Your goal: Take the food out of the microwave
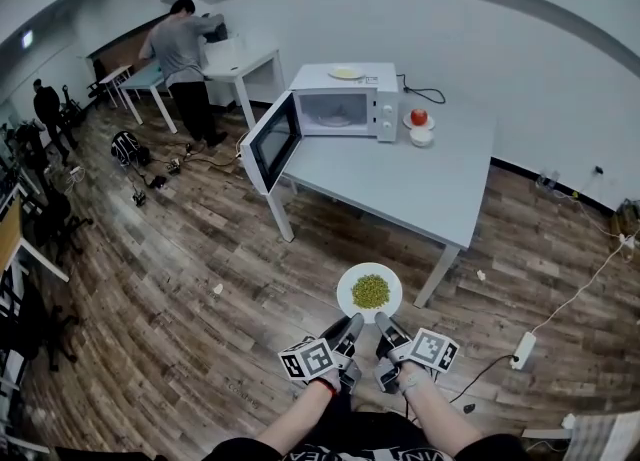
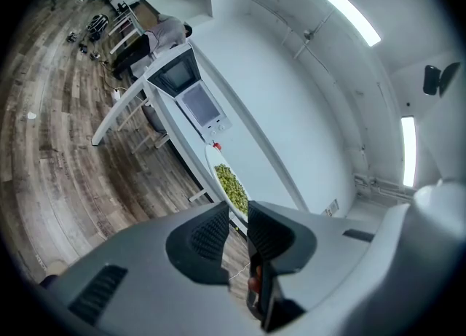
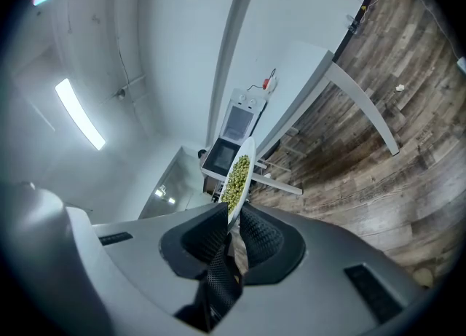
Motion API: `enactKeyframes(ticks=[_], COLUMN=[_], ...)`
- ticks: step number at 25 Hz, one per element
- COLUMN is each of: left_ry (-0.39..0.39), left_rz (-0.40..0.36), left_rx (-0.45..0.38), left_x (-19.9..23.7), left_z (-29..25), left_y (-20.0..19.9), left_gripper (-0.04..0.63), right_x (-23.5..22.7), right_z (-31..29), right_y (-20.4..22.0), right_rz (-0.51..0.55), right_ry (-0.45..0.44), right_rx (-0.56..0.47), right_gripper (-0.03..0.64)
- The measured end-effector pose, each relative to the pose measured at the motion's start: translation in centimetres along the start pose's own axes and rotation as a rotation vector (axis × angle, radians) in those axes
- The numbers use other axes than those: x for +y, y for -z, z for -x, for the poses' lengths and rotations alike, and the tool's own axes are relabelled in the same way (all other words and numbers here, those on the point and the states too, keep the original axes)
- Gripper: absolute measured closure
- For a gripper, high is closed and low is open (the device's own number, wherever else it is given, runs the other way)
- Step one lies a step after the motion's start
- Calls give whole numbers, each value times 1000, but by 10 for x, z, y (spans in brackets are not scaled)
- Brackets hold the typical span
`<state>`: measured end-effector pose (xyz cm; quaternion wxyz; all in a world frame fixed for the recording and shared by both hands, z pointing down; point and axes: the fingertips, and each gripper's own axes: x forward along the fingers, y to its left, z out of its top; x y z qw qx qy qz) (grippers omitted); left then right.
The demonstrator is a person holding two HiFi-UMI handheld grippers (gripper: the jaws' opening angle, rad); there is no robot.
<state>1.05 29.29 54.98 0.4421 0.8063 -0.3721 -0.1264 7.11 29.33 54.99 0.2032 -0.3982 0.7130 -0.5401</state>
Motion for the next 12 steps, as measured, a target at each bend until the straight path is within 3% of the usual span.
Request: enactKeyframes(ticks=[12], left_ry=[7], left_rz=[19], left_rx=[30], left_x=[-11], left_z=[-6], left_y=[22], left_gripper=[511], right_x=[-9], right_z=[22], right_y=[-8], right_rz=[14], right_ry=[27], right_rx=[7], right_gripper=[554])
